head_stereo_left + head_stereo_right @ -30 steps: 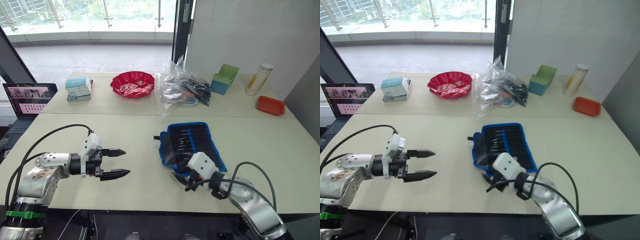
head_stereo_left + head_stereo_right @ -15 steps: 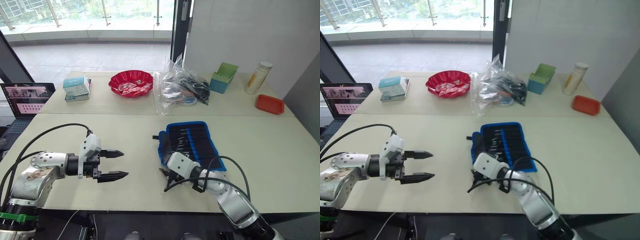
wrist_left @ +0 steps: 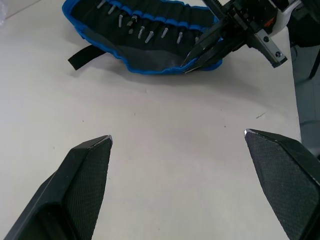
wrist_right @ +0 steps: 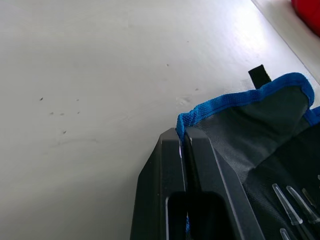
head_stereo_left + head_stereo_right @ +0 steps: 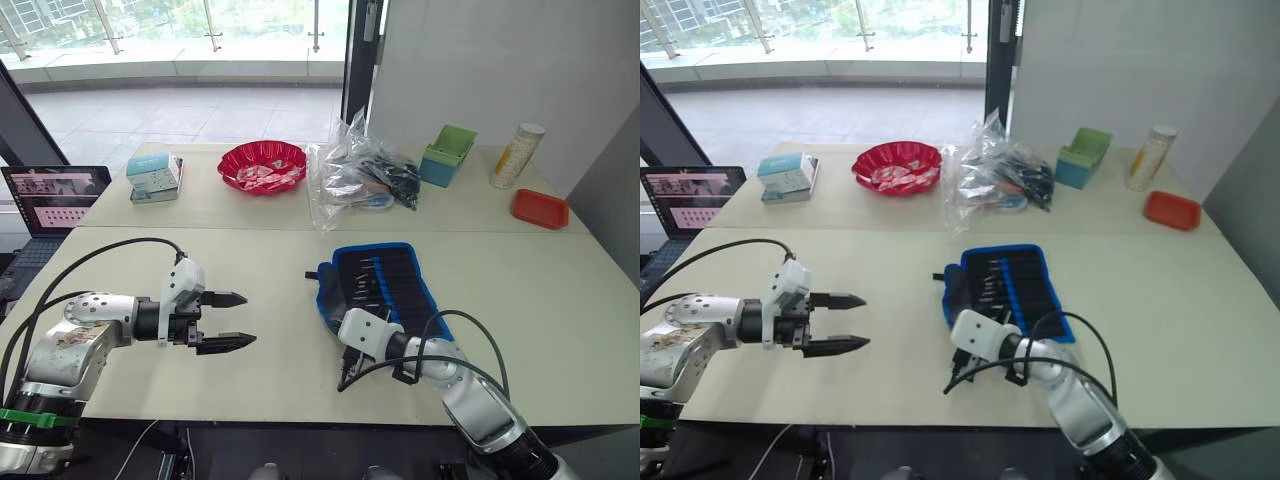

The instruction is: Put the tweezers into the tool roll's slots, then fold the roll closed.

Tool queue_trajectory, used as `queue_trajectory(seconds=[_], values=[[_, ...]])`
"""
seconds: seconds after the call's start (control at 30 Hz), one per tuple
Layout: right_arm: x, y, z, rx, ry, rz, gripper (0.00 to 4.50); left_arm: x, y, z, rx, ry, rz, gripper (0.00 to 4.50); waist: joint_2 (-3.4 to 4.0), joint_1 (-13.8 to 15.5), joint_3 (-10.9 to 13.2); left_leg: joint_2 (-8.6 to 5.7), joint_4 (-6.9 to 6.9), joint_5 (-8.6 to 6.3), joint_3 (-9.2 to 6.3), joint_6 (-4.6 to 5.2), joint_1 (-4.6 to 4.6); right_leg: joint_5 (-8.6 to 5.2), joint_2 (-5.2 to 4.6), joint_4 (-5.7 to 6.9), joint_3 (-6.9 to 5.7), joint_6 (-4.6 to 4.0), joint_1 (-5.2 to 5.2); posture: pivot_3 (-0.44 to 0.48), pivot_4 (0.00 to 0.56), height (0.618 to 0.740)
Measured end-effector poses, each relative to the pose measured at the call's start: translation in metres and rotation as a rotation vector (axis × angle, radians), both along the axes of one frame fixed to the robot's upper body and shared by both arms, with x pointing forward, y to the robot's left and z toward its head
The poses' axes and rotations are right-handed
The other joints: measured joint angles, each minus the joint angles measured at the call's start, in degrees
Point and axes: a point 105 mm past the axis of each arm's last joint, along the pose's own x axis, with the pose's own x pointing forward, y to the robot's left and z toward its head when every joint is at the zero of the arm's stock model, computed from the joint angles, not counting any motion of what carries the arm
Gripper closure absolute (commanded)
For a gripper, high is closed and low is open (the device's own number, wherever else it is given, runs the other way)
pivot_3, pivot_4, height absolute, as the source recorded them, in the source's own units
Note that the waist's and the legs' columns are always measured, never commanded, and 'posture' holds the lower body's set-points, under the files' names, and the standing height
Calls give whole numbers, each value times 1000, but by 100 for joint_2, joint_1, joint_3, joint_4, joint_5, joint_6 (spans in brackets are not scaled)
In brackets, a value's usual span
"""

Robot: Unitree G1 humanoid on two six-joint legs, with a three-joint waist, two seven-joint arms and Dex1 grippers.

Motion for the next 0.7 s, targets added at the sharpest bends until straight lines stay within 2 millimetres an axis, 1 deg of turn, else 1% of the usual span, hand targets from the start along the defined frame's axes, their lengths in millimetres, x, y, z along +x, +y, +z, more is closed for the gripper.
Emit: queue_trajectory(seconds=[0.13,0.23,0.3,0.33,0.43,0.5,0.6,0.7], values=[[-11,-7,0,-24,-2,68,4466,11,-12,-5,50,-21,-60,0,0,28,0,-3,9,0,4,1,-2,0,-1,-1,-2,0,4,0,150,740],[-23,-18,-5,-41,31,109,4466,25,-32,-16,110,-67,-123,0,-2,66,1,-7,36,-8,21,14,-11,0,-1,-4,-9,0,10,0,150,740],[-28,-20,-6,-42,46,125,4466,32,-46,-22,137,-109,-172,0,-3,44,2,-4,59,-10,20,17,-36,0,4,3,-14,0,4,0,150,740],[-31,-22,-7,-40,54,126,4466,39,-57,-23,154,-151,-206,0,-5,42,3,-4,66,-9,21,16,-38,0,4,3,-17,0,4,0,150,740],[-32,-23,-3,-31,43,123,4466,59,-77,-14,187,-270,-267,0,-9,42,5,-6,76,-8,23,15,-42,0,3,-6,-17,0,3,0,150,740],[-32,-22,-1,-25,36,122,4466,69,-84,-7,216,-350,-299,0,-9,13,5,-5,74,-8,26,16,-41,0,3,-3,-17,0,3,0,150,740],[-31,-21,-1,-19,32,107,4466,78,-95,-4,260,-444,-351,0,-10,16,5,-7,75,-9,27,16,-44,0,3,3,-17,0,3,0,150,740],[-30,-20,0,-5,25,83,4466,79,-105,-7,334,-546,-452,0,-10,18,5,-10,77,-7,27,14,-53,0,1,6,-18,0,3,0,150,740]])
